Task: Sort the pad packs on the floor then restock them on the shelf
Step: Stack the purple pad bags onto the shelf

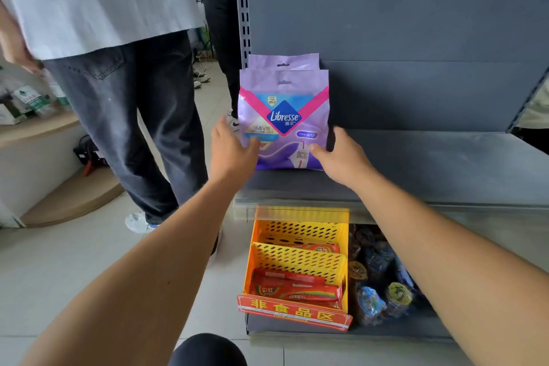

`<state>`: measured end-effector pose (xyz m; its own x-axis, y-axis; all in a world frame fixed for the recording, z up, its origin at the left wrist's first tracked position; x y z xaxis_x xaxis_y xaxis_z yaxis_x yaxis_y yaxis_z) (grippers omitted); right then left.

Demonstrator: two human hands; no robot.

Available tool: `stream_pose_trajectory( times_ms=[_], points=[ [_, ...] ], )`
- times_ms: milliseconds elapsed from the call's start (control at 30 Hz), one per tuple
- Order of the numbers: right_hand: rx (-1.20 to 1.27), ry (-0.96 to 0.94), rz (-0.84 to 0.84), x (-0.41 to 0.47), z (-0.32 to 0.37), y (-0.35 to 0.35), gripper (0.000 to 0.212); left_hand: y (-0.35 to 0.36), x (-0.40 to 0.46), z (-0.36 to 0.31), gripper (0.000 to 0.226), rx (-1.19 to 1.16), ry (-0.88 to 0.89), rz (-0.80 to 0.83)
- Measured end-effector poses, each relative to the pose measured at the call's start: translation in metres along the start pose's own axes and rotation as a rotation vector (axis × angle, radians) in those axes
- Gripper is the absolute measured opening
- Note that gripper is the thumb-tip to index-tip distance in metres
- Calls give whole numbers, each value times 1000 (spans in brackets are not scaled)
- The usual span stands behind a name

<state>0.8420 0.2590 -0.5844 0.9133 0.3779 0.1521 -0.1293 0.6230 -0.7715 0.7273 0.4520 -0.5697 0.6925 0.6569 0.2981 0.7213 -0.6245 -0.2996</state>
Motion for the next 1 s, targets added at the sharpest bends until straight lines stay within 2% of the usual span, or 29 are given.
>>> stream_pose_trajectory(
  times_ms=[67,100,200,367,500,633,767,900,1000],
  points=[
    [-208,-66,-88,-17,3,-25,61,-7,-17,-36,58,123,225,-122],
    [-316,-137,-142,-28,5,-39,59,-1,-28,-55,52,169,337,-111],
    [-509,-278,-241,-65,-11,-80,50,43,-61,-101,36,275,555,52],
    [-650,-192,-257,-127,-105,-156,47,159,-144,-155,38,430,697,398],
    [-743,31,-158,-203,-222,-220,45,275,-236,-187,44,571,706,698],
    [-767,341,-40,-305,-343,-285,43,388,-355,-217,48,645,763,1000],
    [-608,640,-118,-410,-456,-334,44,484,-467,-228,48,687,816,1248],
    [-426,929,-165,-502,-558,-338,33,564,-555,-209,44,649,808,1400],
    [-295,1132,-114,-556,-626,-304,41,627,-610,-165,41,624,779,1531]
  ],
)
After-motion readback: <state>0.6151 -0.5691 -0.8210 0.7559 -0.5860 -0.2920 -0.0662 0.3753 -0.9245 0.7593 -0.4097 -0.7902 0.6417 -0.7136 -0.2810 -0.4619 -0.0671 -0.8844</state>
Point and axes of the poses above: each hand's wrist, its own x-axis towards the middle knuckle, its own y-axis out of the palm, z = x × y, the point moved 7 cm from there along x, towards the middle knuckle, and after that the axes turned 11 degrees about -x, right-handed, at the moved point
